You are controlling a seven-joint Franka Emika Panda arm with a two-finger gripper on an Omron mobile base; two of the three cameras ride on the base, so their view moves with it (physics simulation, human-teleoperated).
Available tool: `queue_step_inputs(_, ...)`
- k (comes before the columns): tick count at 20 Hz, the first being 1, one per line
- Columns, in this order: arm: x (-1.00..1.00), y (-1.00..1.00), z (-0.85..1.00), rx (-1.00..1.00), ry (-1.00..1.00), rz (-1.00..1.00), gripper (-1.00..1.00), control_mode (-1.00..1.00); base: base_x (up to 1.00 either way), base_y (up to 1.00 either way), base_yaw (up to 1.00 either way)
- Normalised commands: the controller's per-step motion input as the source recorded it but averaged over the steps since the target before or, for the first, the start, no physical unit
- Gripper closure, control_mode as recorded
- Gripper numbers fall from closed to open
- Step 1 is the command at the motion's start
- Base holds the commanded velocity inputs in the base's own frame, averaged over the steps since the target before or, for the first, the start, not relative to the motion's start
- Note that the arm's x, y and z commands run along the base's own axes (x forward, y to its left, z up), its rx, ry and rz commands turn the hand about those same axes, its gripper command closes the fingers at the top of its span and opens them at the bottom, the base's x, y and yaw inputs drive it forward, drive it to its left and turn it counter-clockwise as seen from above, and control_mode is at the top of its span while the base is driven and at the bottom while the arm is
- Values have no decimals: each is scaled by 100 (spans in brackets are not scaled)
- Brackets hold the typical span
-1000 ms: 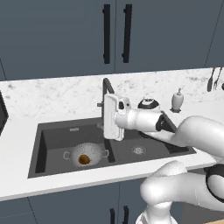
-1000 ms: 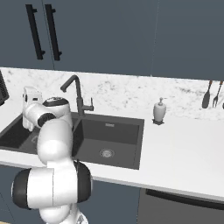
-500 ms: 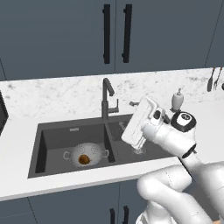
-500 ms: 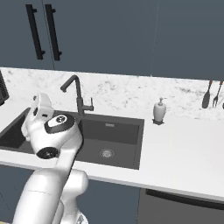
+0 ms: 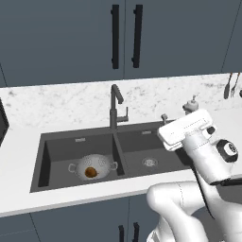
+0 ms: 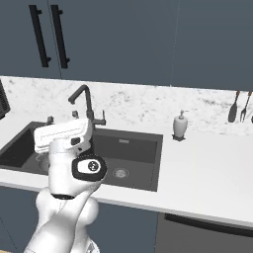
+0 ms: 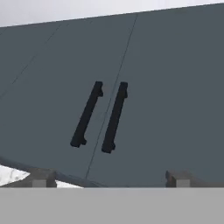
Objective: Put the colander in the sink, put the pear in the colander, and turn on the sink faucet and pour water over the colander.
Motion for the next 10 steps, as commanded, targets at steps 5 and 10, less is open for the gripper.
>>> queue_step_inputs(5, -29, -97, 26, 97, 17, 4, -100, -100, 0, 0, 0)
queue_step_inputs(10, -13, -77, 46, 86, 39, 12, -100, -100, 0, 0, 0)
